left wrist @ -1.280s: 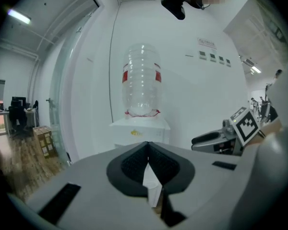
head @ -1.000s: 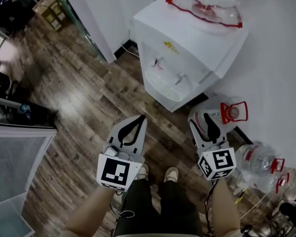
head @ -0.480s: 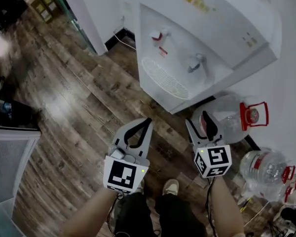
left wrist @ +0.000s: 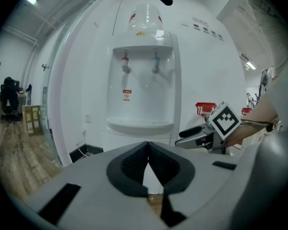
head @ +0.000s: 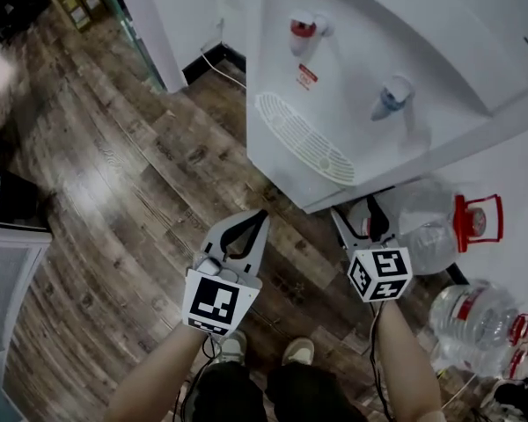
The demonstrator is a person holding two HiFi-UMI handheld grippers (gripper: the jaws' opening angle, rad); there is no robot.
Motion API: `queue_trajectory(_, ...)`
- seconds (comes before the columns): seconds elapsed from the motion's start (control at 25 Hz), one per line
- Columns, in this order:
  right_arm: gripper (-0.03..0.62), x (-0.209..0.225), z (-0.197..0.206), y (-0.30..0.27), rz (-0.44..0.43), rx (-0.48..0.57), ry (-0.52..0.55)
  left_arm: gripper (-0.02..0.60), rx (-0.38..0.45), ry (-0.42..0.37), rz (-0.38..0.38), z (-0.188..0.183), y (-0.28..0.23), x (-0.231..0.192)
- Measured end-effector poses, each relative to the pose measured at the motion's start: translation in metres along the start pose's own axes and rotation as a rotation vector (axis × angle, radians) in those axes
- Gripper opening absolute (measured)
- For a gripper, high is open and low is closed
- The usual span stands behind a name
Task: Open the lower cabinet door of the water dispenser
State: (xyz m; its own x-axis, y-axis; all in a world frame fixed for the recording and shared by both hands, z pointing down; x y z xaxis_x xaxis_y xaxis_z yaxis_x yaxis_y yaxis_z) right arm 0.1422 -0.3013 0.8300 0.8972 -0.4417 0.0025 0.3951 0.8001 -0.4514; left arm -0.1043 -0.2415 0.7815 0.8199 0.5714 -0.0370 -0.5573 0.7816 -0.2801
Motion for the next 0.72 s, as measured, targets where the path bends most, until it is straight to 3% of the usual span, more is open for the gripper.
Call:
queue_trajectory(0.24,0.347,0.011,0.016,-0.036,0.045,-0.019,0.031,0.006,-0.007,0.055,-0.016,0.025,-0.015,-0.014)
queue_trajectory(0.36,0.296,0.009,0.017,-0.036,0.081,-0.002,-0.005,0.006,-0.021,0.055,-0.017,0.03,-0.016,-0.019)
queue_trajectory(0.52,0.242,-0.002,0.017,-0.034,0.173,-0.074,0.029,0.006,-0.027,0.075,-0.01,0.031,-0.017,-0.022)
queue_trajectory(0.72,0.218,-0.009,0.011,-0.029,0.168,-0.147,-0.032,0.006,-0.048,0.109,0.006,0.029,-0.009,-0.019)
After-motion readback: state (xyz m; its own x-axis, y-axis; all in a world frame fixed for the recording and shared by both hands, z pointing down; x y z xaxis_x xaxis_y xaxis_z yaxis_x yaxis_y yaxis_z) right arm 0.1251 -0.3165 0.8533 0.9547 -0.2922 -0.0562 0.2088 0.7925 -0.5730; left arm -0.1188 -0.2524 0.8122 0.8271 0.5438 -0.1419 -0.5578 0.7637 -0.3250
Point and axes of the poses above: the fingertips, and each gripper's own axes: y backward along the fingers, x to its right, z out of its underside, the point moved 9 cm from there along y, backward along the fingers, and after that the axes turned 4 degrees about z, right-handed, at the moved point
